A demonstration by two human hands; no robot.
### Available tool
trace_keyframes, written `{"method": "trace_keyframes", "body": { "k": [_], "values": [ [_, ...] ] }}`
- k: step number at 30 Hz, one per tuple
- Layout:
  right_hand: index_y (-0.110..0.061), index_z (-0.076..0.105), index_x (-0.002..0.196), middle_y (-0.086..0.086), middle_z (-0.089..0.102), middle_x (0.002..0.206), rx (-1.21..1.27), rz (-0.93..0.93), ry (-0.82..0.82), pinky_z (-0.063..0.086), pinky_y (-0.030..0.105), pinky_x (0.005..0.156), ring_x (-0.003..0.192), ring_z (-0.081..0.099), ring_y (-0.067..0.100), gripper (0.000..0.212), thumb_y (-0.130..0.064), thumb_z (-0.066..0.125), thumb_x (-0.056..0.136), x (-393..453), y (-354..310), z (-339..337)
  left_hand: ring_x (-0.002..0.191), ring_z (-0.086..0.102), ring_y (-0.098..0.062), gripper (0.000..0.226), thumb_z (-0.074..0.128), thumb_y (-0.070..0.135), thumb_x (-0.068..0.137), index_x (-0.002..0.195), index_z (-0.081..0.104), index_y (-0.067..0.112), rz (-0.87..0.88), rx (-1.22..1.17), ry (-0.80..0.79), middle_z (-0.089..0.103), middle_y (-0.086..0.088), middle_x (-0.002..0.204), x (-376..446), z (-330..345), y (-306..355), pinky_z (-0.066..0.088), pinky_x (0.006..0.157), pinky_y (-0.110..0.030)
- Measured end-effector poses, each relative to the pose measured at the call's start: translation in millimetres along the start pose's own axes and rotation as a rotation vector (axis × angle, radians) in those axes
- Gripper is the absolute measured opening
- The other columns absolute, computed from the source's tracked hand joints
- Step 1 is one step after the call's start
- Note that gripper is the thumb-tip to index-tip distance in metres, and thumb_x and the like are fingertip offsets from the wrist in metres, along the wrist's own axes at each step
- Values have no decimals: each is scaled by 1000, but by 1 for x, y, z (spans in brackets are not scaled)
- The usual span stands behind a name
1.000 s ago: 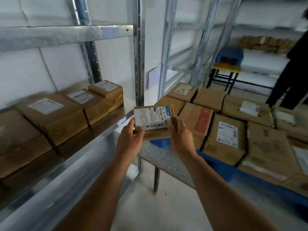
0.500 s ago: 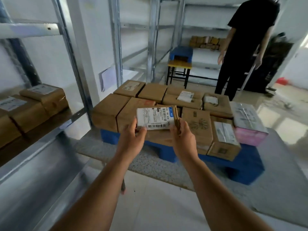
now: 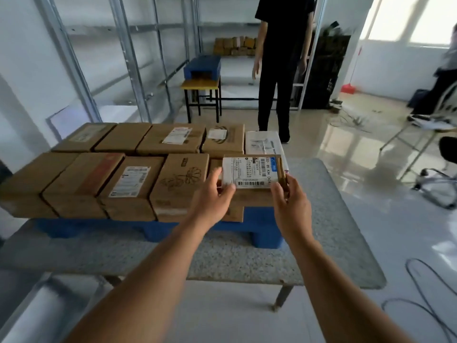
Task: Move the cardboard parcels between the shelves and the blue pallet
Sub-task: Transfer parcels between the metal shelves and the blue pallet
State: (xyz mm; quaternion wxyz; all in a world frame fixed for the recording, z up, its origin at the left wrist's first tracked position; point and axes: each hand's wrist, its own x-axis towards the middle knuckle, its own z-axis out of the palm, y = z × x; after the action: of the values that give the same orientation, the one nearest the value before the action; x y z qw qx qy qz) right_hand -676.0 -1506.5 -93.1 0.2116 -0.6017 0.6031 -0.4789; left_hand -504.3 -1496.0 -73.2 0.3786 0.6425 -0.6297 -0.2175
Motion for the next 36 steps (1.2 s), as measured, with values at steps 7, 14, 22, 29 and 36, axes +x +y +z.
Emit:
{"method": "trace_keyframes", "body": {
  "k": [7, 14, 22, 29, 36],
  "values": [
    [-22, 56, 116, -2, 63, 102, -36, 83, -36, 50, 36, 75, 92, 58, 15, 30, -39, 45, 95, 34, 55, -27, 99, 54, -13, 57, 41, 47, 94, 145, 28, 23, -47, 224, -168, 53, -4, 135, 38, 56, 15, 39, 80, -24],
    [-21, 57, 107, -3, 61, 86, -57, 215, -212, 36, 27, 56, 72, 54, 11, 25, -40, 45, 95, 51, 86, -11, 118, 49, -28, 51, 38, 43, 96, 138, 39, 12, -68, 474, -276, 53, -11, 132, 57, 76, 2, 41, 94, -39],
    [-28, 59, 92, -3, 62, 85, 91, 321, -460, 48, 37, 73, 81, 58, 16, 17, -31, 43, 97, 63, 102, -9, 118, 42, -25, 40, 44, 36, 94, 130, 51, 18, 10, 587, -316, 49, -6, 128, 63, 76, -16, 37, 94, -36],
    [-44, 54, 84, -17, 59, 89, 170, 339, -531, 43, 24, 67, 84, 57, 3, 29, -23, 41, 99, 60, 101, -9, 121, 38, -24, 37, 45, 33, 95, 127, 56, 18, 106, 665, -320, 46, -4, 131, 63, 76, -22, 36, 98, -37],
    [-33, 51, 100, -7, 59, 91, 51, 299, -548, 50, 42, 82, 89, 58, 18, 14, -27, 38, 99, 56, 100, -5, 123, 35, -24, 37, 41, 25, 96, 130, 55, 22, 126, 674, -344, 43, -3, 134, 63, 74, -27, 33, 101, -37]
  ]
}}
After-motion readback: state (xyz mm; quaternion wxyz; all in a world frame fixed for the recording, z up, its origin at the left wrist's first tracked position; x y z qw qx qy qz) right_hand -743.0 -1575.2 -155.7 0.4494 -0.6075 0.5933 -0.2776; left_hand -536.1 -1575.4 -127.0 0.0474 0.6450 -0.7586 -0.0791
